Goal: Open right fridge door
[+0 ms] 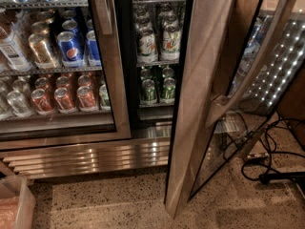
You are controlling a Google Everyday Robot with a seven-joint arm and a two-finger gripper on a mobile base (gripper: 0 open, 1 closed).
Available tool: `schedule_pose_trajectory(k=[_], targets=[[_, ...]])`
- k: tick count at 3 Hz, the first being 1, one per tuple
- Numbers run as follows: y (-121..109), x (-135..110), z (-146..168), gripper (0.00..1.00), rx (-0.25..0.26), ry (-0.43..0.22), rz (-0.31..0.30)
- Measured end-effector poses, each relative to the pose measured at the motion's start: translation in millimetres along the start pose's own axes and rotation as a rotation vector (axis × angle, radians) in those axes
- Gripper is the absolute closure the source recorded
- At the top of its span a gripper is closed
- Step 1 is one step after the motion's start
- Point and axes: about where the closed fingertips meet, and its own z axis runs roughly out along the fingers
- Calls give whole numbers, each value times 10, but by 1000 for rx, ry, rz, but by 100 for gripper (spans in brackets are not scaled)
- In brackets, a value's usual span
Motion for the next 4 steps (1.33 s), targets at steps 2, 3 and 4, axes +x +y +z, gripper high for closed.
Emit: schedule_pose_trajectory(k=[2,3,4], targets=[[-1,0,0,0,0,0,0],[-1,0,0,0,0,0,0],[0,0,0,0,0,0,0]])
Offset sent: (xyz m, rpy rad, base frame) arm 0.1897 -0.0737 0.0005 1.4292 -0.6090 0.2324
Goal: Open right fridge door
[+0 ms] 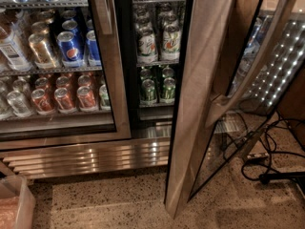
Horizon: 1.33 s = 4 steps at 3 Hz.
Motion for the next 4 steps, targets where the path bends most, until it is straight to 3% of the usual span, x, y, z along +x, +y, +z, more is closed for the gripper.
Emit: schedule_pose_trajectory(k=[4], targets=[[-1,0,0,2,0,0,0]])
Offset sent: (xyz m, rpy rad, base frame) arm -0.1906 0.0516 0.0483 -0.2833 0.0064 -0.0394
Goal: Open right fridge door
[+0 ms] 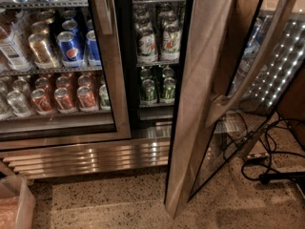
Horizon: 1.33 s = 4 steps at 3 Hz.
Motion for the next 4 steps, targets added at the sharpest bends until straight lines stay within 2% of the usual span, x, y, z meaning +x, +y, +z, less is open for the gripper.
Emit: schedule_pose_trajectory(k=[1,3,4], targets=[[0,0,0,2,0,0,0],[0,0,0,31,0,0,0],[1,-1,0,37,0,0,0]])
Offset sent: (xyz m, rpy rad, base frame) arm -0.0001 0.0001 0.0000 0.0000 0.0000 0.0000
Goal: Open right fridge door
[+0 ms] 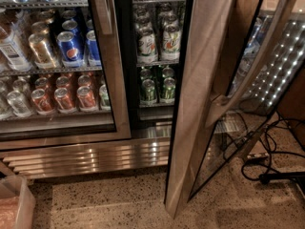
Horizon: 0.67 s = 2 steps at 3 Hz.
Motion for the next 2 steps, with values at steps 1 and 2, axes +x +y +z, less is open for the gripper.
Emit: schedule_pose_trajectory(k=[1,2], targets=[[-1,1,0,37,0,0,0],[-1,1,0,38,0,0,0]])
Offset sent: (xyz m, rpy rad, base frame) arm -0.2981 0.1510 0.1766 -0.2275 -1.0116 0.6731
